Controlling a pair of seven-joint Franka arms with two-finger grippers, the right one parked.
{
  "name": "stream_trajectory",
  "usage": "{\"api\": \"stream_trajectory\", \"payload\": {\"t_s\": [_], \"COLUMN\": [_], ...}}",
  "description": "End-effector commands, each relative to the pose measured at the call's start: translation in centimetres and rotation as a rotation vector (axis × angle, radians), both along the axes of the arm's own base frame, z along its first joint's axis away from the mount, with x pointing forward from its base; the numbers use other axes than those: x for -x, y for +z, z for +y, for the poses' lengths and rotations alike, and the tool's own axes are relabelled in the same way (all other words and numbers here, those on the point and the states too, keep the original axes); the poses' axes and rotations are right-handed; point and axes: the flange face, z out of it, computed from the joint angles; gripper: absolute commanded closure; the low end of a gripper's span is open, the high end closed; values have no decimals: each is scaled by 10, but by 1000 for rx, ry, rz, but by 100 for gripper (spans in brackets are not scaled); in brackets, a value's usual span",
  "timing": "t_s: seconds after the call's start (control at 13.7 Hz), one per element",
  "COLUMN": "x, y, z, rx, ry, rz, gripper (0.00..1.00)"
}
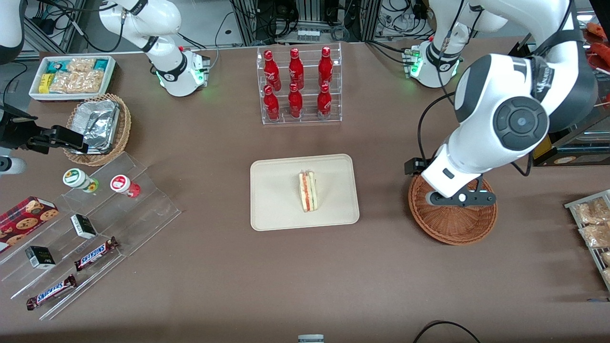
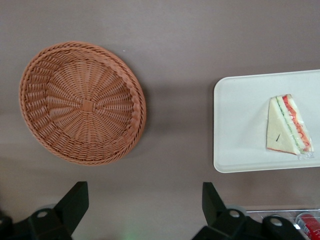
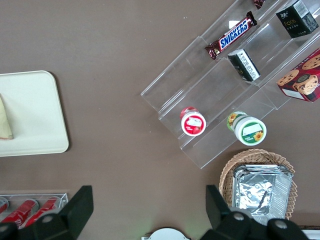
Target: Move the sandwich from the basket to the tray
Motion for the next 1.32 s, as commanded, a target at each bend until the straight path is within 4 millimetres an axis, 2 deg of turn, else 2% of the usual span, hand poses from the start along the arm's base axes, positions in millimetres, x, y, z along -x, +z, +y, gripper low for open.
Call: {"api": "stream_trajectory", "payload": {"t_s": [0.0, 0.29, 0.59, 0.88, 1.1, 1.24], "x": [4, 16, 32, 54, 69, 74], "y": [14, 42, 53, 76, 94, 95], "z": [37, 78, 108, 143, 152, 158], "rx": [47, 77, 50, 15, 2, -4], "ry": [9, -18, -42, -45, -35, -21], "rz": [15, 3, -6, 17, 24, 35], "gripper": [0, 0, 0, 0, 0, 0]}}
